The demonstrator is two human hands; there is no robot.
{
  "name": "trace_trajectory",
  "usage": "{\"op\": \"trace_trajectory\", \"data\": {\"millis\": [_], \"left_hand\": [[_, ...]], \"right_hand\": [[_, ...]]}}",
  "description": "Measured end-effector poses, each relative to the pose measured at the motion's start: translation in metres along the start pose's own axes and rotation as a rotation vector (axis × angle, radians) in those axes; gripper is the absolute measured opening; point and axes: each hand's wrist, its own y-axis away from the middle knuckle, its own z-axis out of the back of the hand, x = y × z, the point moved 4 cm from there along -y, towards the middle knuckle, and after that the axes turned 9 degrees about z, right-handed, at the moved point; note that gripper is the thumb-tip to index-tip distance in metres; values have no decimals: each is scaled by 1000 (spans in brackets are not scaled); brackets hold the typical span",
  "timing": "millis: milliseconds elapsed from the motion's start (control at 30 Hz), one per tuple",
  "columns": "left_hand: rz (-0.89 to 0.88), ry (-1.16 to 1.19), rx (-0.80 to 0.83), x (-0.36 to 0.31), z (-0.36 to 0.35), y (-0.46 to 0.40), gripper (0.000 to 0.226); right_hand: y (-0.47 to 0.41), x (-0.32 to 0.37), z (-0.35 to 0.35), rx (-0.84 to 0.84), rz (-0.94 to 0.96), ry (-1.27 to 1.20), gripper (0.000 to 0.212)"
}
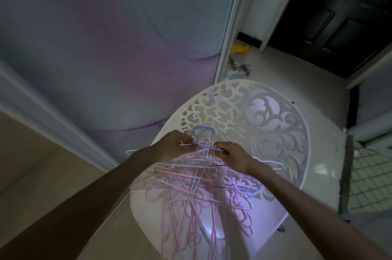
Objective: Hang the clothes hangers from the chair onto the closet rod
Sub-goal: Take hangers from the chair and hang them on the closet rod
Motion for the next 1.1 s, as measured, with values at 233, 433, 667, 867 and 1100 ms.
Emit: {"op": "trace_trajectory", "data": {"millis": [233,433,667,867,1100], "left_hand": [[59,-4,-8,-16,24,23,14],[257,204,-41,-12,59,50,8],[369,226,-226,3,90,77,21],[540,209,-316,34,85,88,35],[592,324,-317,41,39,80,24]], "right_hand": [[-6,8,31,91,-105,-100,9],[20,20,62,35,-233,-312,5],[22,9,72,-252,-339,51,16],[33,12,60,-448,-421,71,35],[45,3,31,-478,-361,163,31]]}}
